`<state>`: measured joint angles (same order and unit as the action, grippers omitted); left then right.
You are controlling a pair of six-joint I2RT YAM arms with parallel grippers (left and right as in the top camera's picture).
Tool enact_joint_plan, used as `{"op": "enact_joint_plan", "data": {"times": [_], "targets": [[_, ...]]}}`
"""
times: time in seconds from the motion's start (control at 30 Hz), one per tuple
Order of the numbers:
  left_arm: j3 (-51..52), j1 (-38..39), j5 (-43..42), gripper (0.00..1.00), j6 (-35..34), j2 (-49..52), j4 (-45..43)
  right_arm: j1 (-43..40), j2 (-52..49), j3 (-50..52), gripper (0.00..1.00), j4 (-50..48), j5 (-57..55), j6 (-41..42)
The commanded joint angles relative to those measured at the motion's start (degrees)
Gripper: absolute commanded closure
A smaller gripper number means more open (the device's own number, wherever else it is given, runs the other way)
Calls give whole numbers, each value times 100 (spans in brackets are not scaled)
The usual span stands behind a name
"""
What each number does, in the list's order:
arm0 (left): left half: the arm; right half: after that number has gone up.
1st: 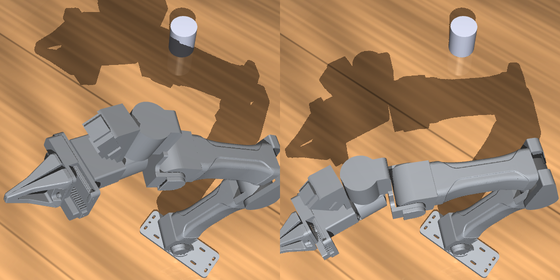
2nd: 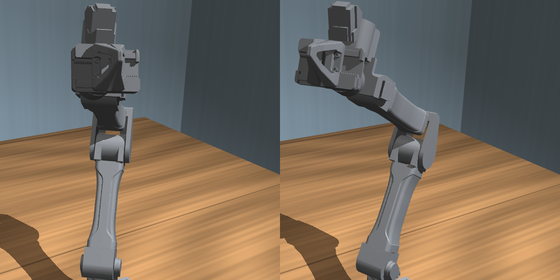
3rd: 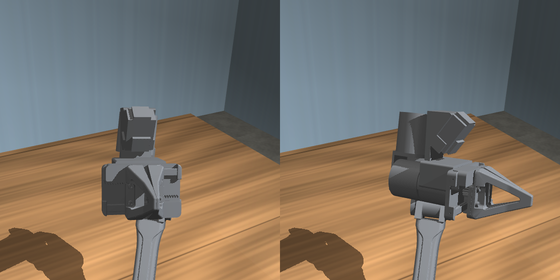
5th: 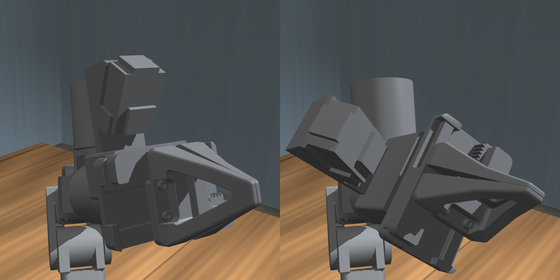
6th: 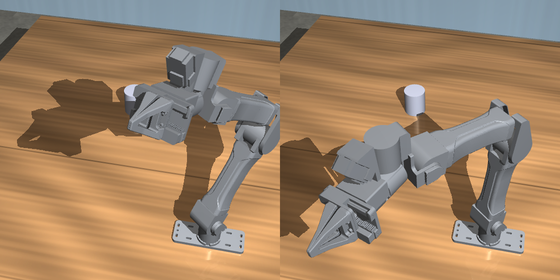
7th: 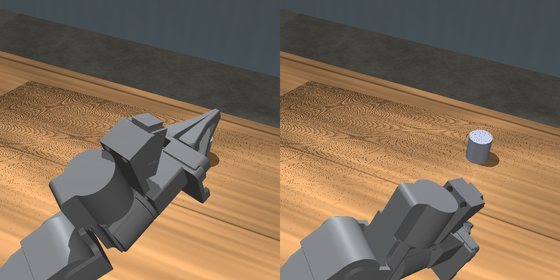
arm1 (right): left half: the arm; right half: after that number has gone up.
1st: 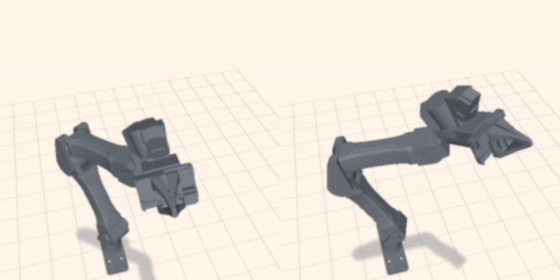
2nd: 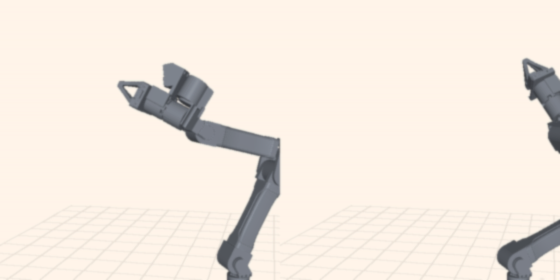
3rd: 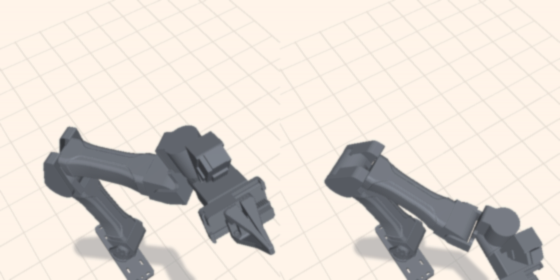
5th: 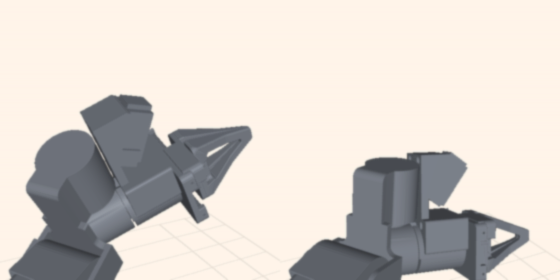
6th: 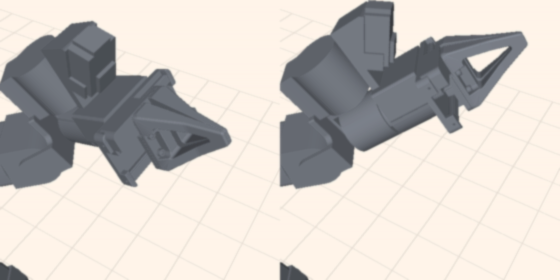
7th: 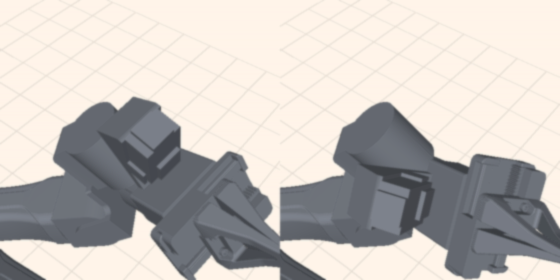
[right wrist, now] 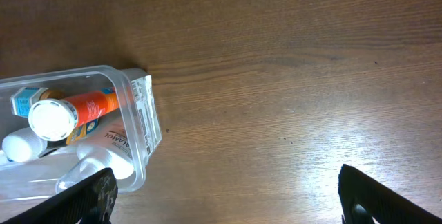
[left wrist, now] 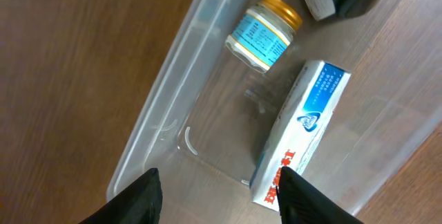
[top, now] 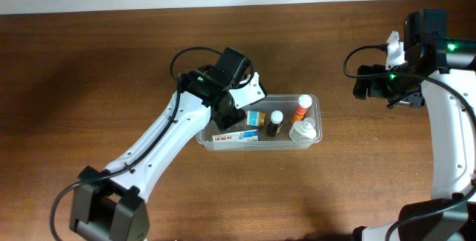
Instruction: Pack container
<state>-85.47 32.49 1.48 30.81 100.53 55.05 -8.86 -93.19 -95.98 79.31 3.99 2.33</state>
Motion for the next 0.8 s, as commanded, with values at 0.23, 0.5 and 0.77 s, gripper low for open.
{"op": "enact_joint_plan", "data": {"times": [0.23,0.5,0.77], "targets": [[-57,-1272,-22,1,-1692,-1392,-442,229,26,-9,5,-354,33,-195],[-57,-3051,-26,1,-2911,-1394,-833,1056,11,-57,2,-1897,-210,-299],[-57,-3600,-24,1,-2909,-1394,-850,1158,13,-57,2,-2861,-208,-304]]}}
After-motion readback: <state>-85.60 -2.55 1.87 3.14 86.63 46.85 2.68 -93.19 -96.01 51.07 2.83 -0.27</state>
